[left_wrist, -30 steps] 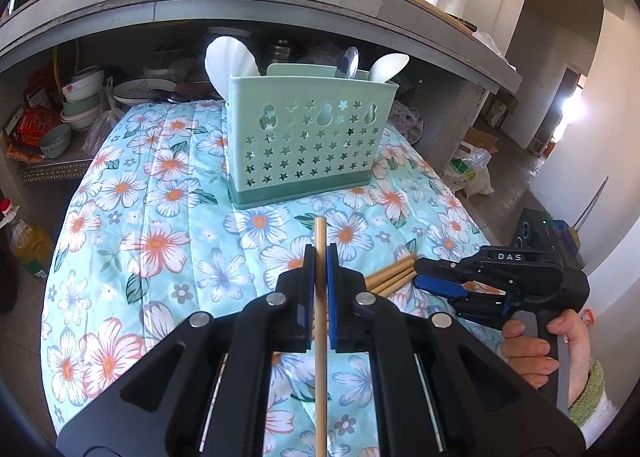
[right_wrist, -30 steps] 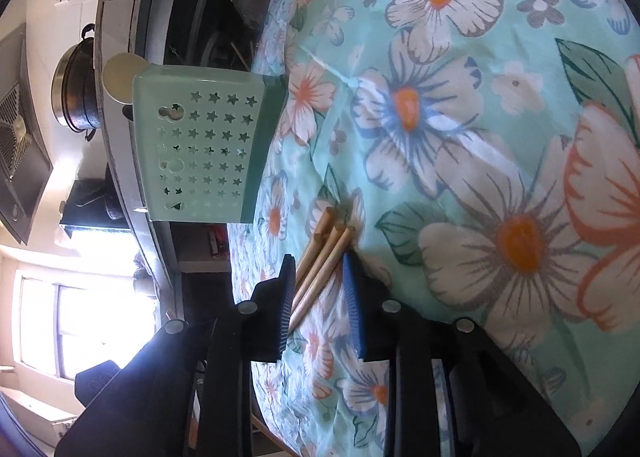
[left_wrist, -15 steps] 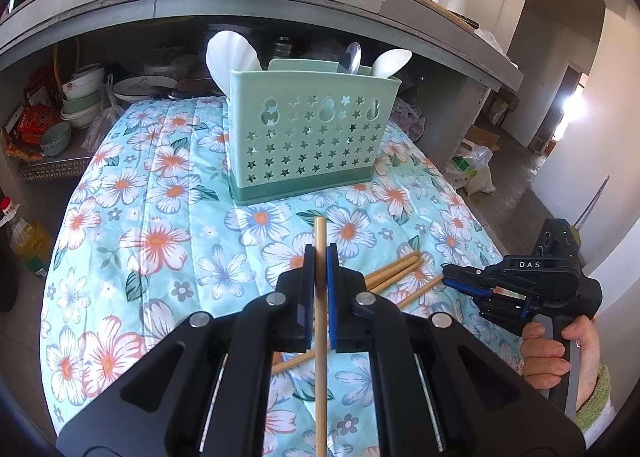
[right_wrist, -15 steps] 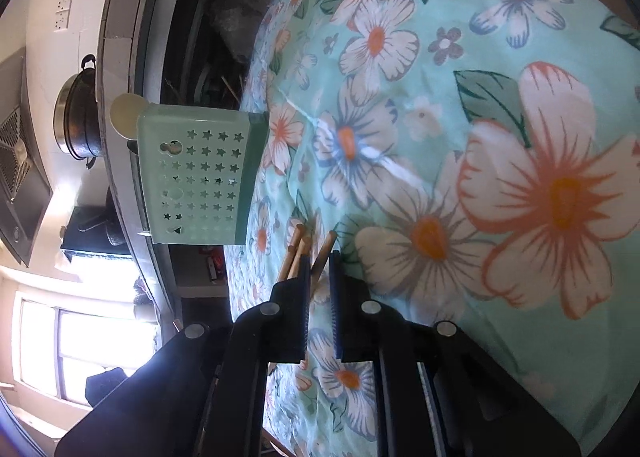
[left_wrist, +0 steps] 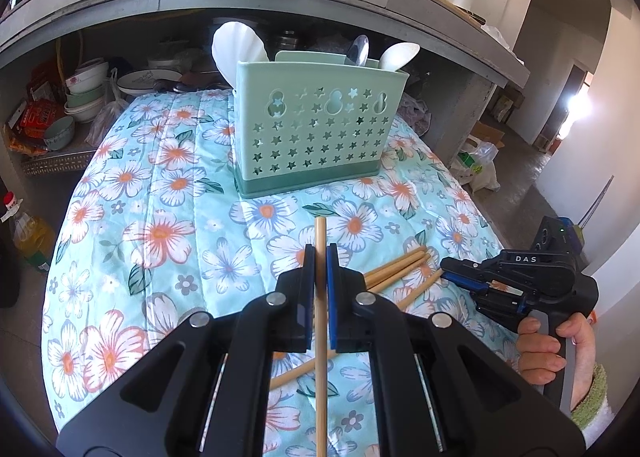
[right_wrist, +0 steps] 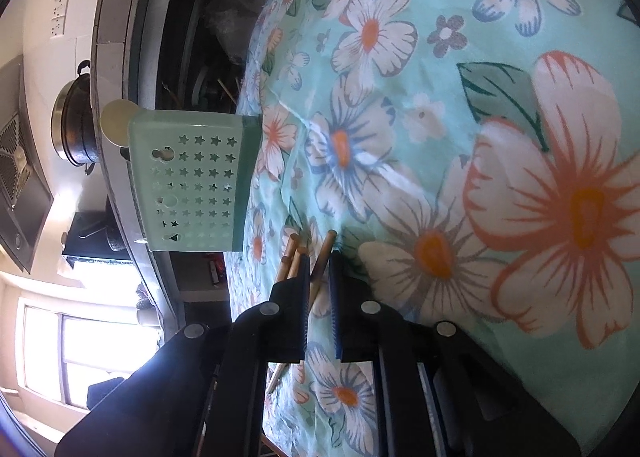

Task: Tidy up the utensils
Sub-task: 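Lift the chopstick upright with the left gripper while the right gripper grasps another chopstick, then drop the chopstick into the holder with the left gripper while the right carries another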

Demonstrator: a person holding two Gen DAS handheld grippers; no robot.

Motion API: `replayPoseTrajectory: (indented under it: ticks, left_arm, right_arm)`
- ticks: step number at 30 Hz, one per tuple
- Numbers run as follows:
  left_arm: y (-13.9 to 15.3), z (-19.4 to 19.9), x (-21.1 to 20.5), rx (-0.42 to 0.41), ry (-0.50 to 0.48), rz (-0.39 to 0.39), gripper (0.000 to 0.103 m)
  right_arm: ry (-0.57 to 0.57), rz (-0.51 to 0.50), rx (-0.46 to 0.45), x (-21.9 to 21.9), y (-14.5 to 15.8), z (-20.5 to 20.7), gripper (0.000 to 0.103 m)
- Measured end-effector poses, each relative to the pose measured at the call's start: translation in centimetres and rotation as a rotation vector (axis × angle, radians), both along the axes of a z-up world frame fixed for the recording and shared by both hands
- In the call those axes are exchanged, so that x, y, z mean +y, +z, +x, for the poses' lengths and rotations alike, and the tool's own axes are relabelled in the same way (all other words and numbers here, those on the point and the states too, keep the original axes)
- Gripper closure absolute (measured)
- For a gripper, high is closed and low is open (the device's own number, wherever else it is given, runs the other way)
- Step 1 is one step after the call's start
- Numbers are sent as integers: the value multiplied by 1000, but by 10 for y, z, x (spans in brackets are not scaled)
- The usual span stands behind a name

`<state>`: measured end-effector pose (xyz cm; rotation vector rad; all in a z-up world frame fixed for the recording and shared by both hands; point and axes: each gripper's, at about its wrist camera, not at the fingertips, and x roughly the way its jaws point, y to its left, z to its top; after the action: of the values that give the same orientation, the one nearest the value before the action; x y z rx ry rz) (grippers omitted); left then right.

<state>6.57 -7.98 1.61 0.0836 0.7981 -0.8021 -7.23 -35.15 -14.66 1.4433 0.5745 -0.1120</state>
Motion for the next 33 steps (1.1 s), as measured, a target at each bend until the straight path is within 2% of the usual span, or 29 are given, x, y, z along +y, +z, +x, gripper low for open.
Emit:
replayPoseTrajectory:
  ticks: [4,13,18,26,33]
  left_arm:
    - [2,1,0,-9,4,1,99]
    - [10,3,2,-30,20,-3,99]
    - [21,2,4,-52,24,-12,99]
    - [38,3,6,-84,31,-31,99]
    - [37,12,6,-35,36,-42,99]
  right_arm:
    - [-6,-69,-29,3,21,-8,94]
    - [-28,-392,-147,13,114,-32,97]
    - [-44,-521,-188,17,148,-44,97]
    - [-56,-593,-219,21,169,-54,97]
    - [-68,-603,-227,20,171,-57,97]
